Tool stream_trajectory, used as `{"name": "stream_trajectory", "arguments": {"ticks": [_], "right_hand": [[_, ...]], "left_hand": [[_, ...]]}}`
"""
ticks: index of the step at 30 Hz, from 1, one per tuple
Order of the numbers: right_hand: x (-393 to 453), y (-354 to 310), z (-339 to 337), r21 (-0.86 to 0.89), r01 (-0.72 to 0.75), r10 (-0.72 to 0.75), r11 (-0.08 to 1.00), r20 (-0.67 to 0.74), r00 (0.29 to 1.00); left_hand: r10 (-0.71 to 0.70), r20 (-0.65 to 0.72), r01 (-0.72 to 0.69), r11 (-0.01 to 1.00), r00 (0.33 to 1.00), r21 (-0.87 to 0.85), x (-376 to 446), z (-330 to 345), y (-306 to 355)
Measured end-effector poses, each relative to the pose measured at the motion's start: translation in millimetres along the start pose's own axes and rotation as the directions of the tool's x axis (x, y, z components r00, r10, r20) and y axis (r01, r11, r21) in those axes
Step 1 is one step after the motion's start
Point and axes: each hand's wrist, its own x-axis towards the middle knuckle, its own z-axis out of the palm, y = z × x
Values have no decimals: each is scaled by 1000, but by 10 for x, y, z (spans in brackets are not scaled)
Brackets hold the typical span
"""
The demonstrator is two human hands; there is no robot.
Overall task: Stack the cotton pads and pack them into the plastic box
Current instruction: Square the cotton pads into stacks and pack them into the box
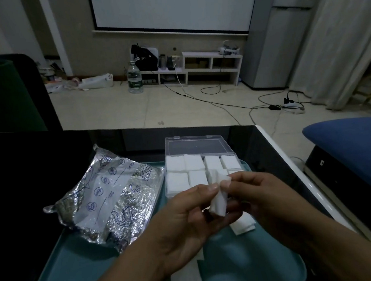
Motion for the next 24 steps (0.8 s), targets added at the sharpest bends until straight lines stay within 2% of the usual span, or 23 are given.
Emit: {"name": "stream_trajectory", "arguments": {"ticks": [2, 3, 4, 5, 7, 8, 9, 11, 12, 13, 15, 17, 19, 24], "right_hand": [[26, -67, -34, 0, -3, 3, 1000, -11, 1000], [61, -110, -80, -30, -6, 5, 1000, -37, 999], [114, -165, -135, -86, -14, 7, 996, -84, 996], [193, -229, -188, -157, -23, 1, 987, -142, 990], [413, -347, -302, -282, -49, -24, 958, -249, 968], [556, -377, -354, -322, -71, -26, 944, -289, 957], [707, -386, -388, -351, -102, -18, 931, -324, 946], [1003, -343, -447, -399, -178, 15, 899, -378, 926], [1133, -306, -458, -416, -215, 38, 883, -395, 918], [1241, -267, -458, -433, -247, 57, 867, -406, 912], [1361, -189, -424, -468, -298, 86, 832, -422, 902], [1449, -109, -400, -491, -318, 93, 811, -429, 899], [1513, -59, -390, -515, -318, 84, 796, -427, 900], [1624, 23, -397, -542, -304, 41, 783, -442, 896]], "left_hand": [[6, -12, -6, 999, 1000, 36, 16, 16, -4], [29, -50, -22, 992, 998, 126, 36, 30, 8], [91, -120, -54, 959, 989, 280, 67, 37, 38], [207, -194, -93, 876, 959, 474, 103, 29, 90], [501, -207, -151, 583, 841, 798, 190, 23, 240], [613, -145, -155, 409, 777, 899, 243, 23, 327], [670, -56, -135, 229, 740, 964, 299, 14, 411], [620, 108, -54, -105, 777, 993, 512, -14, 531], [571, 154, -19, -236, 807, 971, 659, -45, 557], [531, 188, 7, -343, 827, 939, 825, -94, 570], [468, 205, 58, -488, 860, 871, 1112, -185, 550], [453, 171, 127, -557, 875, 821, 1325, -264, 521], [462, 135, 167, -556, 877, 814, 1447, -310, 511], [417, -13, 201, -410, 909, 890, 1550, -310, 542]]}}
